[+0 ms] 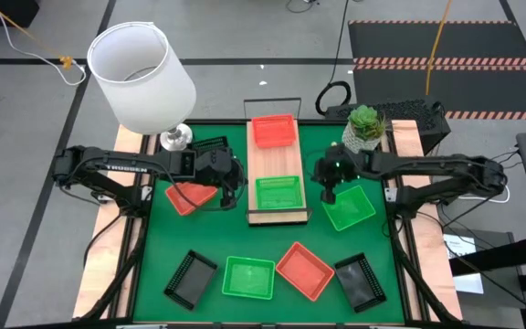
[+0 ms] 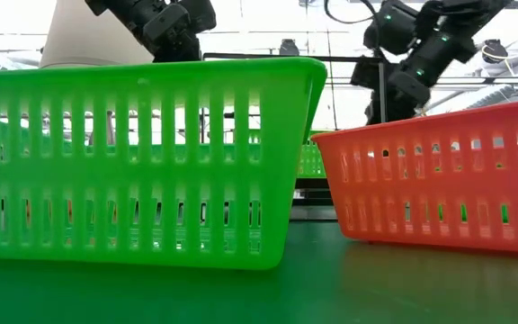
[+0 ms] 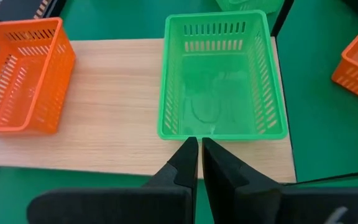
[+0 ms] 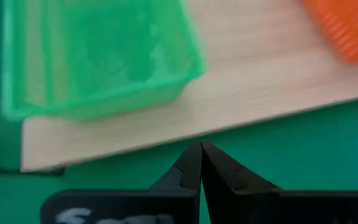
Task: Stack baskets on shelf by color
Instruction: Adjust the bins on the shelf
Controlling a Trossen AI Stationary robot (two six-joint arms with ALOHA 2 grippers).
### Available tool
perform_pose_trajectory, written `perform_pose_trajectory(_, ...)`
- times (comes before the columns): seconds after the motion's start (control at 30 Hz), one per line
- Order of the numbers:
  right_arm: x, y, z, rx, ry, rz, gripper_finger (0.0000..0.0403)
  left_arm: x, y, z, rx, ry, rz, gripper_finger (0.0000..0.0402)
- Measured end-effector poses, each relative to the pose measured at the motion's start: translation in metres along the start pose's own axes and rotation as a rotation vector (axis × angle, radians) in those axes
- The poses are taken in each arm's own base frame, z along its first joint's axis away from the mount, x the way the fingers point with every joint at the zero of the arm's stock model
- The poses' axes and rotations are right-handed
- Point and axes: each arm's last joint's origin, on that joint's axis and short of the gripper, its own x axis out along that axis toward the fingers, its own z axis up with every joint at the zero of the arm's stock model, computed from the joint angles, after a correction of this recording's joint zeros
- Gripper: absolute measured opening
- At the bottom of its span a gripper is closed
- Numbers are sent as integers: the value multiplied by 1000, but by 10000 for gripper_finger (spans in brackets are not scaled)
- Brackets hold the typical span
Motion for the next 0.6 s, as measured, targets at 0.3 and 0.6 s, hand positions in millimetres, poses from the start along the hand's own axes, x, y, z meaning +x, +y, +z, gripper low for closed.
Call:
perform_pose_trajectory(0.3,12,26,-24,-17,2,219,0,-2,-19,2,45,-22,-48,26)
perform_pose_trajectory(0.6,12,36,-19,-48,-65,245,0,-3,-27,8,40,-85,-65,26)
